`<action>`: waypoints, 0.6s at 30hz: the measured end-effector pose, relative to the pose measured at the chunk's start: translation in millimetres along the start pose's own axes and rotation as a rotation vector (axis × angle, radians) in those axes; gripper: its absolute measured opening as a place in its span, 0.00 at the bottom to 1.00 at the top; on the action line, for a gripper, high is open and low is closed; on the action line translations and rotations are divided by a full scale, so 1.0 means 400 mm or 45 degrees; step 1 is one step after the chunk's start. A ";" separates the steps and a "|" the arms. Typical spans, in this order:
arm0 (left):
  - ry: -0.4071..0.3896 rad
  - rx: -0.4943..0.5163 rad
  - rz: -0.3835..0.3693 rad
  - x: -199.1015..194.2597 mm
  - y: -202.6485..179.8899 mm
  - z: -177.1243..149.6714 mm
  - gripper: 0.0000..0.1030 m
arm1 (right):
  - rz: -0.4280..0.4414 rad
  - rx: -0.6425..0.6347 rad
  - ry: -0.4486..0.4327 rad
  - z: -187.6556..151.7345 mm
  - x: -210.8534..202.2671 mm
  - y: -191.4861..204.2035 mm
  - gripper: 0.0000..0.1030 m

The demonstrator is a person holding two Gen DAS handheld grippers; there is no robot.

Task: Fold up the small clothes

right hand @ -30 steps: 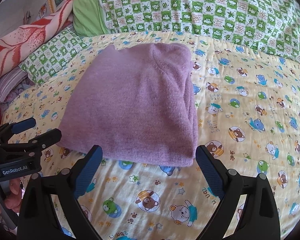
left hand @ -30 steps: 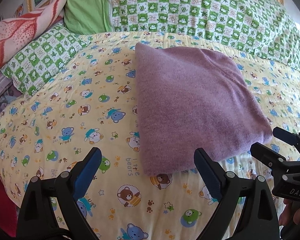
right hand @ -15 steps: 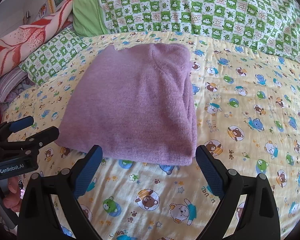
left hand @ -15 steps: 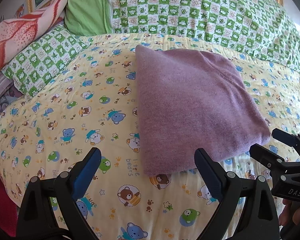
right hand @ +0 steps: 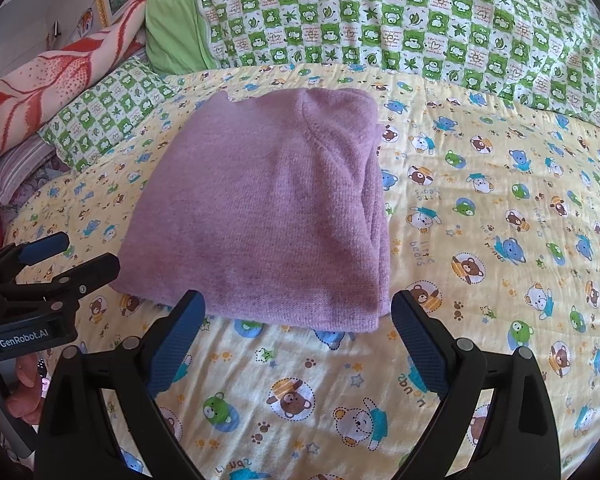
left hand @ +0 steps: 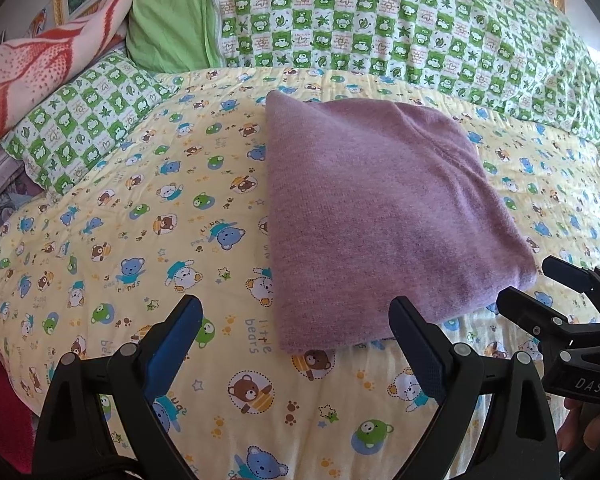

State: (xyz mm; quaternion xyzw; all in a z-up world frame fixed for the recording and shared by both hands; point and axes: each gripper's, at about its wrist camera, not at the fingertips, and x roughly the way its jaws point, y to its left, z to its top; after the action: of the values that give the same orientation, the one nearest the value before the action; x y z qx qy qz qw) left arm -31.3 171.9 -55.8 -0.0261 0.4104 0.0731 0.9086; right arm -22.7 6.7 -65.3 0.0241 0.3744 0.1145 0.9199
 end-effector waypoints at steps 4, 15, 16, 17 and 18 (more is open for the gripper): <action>0.002 0.003 -0.004 0.003 -0.001 0.002 0.92 | -0.004 0.001 -0.001 0.000 -0.002 0.000 0.92; 0.005 0.008 -0.011 0.007 0.002 0.005 0.94 | -0.003 0.008 -0.002 0.001 -0.005 -0.003 0.92; 0.004 0.008 -0.009 0.007 0.002 0.005 0.94 | -0.004 0.008 -0.003 0.001 -0.005 -0.002 0.92; 0.005 0.008 -0.010 0.008 0.003 0.005 0.94 | -0.004 0.005 -0.001 0.002 -0.003 -0.004 0.92; 0.005 0.008 -0.012 0.008 0.005 0.006 0.94 | -0.003 0.005 -0.001 0.002 -0.003 -0.004 0.92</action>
State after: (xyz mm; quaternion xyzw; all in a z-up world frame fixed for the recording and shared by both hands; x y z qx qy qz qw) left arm -27.8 174.3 -56.7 -0.0251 0.4123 0.0675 0.9082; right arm -22.7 4.8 -64.2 0.0256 0.3743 0.1128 0.9201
